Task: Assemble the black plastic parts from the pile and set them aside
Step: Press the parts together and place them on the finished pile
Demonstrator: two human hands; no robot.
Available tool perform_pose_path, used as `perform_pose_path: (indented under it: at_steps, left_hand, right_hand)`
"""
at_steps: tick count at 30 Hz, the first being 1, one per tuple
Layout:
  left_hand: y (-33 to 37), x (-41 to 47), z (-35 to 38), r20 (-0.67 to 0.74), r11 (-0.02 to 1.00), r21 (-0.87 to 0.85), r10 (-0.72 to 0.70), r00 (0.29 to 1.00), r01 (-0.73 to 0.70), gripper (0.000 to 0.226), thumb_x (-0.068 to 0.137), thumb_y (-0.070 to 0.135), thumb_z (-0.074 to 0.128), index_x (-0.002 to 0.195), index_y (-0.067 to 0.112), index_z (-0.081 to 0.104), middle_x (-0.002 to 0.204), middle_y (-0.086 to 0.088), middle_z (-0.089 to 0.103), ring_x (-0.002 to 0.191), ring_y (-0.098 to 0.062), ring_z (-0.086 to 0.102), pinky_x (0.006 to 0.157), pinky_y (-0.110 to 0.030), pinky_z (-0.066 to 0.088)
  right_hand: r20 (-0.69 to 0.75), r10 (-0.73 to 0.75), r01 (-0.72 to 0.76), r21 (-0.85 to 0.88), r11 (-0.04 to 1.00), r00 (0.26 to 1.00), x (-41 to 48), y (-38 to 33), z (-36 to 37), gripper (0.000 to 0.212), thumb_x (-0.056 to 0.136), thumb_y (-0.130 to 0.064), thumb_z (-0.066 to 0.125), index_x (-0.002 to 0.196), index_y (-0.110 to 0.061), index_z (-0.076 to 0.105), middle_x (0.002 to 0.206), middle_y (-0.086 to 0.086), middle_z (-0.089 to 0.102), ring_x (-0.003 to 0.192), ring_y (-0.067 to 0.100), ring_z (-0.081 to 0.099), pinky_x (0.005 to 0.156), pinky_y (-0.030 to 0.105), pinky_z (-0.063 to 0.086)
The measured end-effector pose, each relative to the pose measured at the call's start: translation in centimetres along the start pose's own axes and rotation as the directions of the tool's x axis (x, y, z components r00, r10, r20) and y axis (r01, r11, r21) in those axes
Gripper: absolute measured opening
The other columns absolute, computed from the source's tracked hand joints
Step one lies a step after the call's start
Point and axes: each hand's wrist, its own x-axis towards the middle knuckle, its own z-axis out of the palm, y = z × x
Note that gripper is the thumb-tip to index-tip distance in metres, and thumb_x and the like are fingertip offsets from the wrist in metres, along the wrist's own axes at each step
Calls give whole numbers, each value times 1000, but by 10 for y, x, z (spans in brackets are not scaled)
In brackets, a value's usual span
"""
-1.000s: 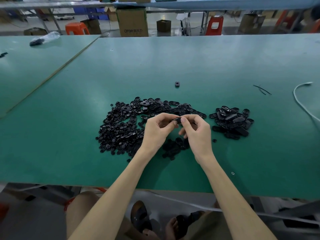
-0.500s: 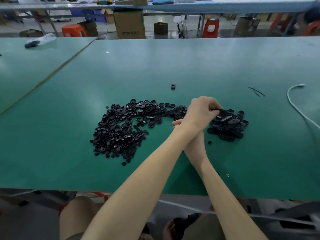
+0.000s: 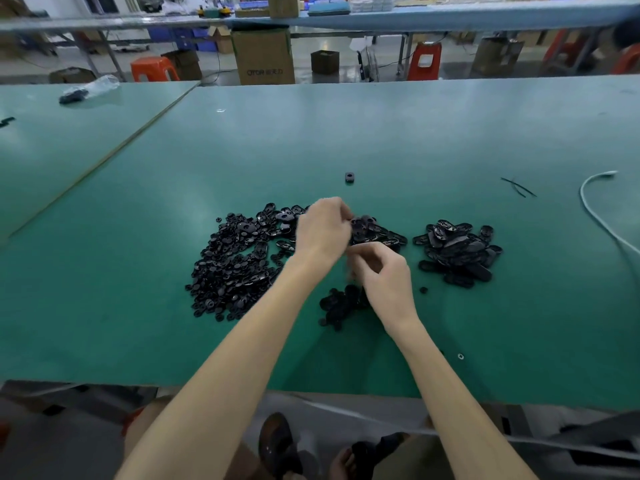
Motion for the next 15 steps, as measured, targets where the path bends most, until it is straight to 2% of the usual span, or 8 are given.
perform_pose_path:
  at_steps: [2, 3, 5, 10, 13, 15]
  left_hand:
    - [-21, 2, -9, 36, 971, 233, -60, 998, 51, 22, 95, 20, 67, 116, 15, 71, 120, -8, 70, 115, -26, 64, 105, -41, 47]
    - [-30, 1, -11, 67, 954, 296, -74, 995, 51, 26, 94, 28, 71, 117, 16, 70, 123, -9, 66, 118, -28, 61, 107, -42, 43]
    - [-43, -4, -12, 110, 940, 341, -53, 993, 12, 32, 95, 38, 71, 120, 18, 68, 125, -8, 61, 122, -28, 55, 109, -43, 35]
    - [-60, -18, -7, 89, 841, 512, 153, 984, -177, 32, 104, 41, 56, 124, 20, 69, 127, -5, 58, 123, -27, 51, 107, -41, 25]
    - [-65, -23, -5, 95, 822, 522, 210, 973, -228, 31, 105, 41, 53, 125, 22, 68, 128, -2, 56, 123, -24, 49, 106, -40, 22]
    - [-67, -25, -5, 63, 822, 517, 240, 969, -237, 28, 108, 34, 50, 125, 21, 68, 127, 0, 57, 121, -21, 50, 104, -39, 21]
  right_hand:
    - [-9, 15, -15, 7, 1000, 1000, 1, -1, 1, 20, 97, -6, 65, 94, -23, 76, 82, -5, 78, 74, 14, 75, 78, 36, 62]
    - [-6, 25, -25, 23, 999, 1000, 1, 0, 1, 19, 97, -6, 66, 95, -22, 76, 83, -4, 78, 74, 15, 75, 78, 37, 62]
    - [4, 29, -29, 22, 999, 1000, 0, -1, 1, 17, 97, -6, 67, 95, -21, 76, 84, -5, 78, 71, 13, 75, 75, 34, 60]
    - [6, 36, -36, 21, 999, 999, 0, -2, 2, 14, 97, -6, 67, 96, -17, 75, 84, -3, 77, 69, 13, 74, 74, 29, 56]
    - [6, 41, -41, 26, 999, 999, 0, -1, 1, 13, 98, -6, 67, 97, -17, 75, 85, -2, 77, 70, 12, 74, 73, 28, 56]
    - [8, 40, -40, 26, 999, 999, 0, -2, 1, 13, 98, -7, 67, 97, -17, 75, 86, -2, 77, 71, 12, 74, 74, 28, 57]
